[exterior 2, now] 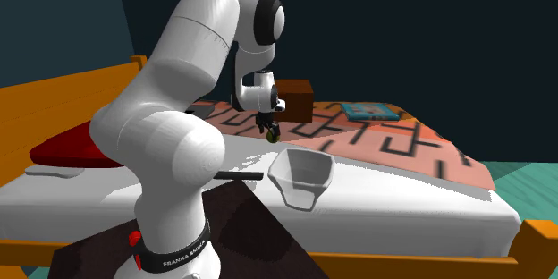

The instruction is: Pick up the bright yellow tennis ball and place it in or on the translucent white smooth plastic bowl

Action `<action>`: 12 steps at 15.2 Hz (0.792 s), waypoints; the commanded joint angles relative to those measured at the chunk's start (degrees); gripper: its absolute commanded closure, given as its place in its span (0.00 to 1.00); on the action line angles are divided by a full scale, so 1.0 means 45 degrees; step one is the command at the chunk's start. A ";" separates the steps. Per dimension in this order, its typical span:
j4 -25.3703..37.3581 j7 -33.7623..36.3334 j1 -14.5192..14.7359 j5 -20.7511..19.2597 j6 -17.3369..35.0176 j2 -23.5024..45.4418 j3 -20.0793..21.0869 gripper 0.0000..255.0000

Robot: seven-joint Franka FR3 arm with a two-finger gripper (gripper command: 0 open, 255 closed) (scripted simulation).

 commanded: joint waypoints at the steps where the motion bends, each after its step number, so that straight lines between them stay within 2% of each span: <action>1: 0.0000 0.0001 0.0001 0.0000 0.0001 0.0001 0.0000 1.00; 12: -0.0083 -0.0078 -0.0108 0.0105 -0.0208 -0.0281 0.0141 1.00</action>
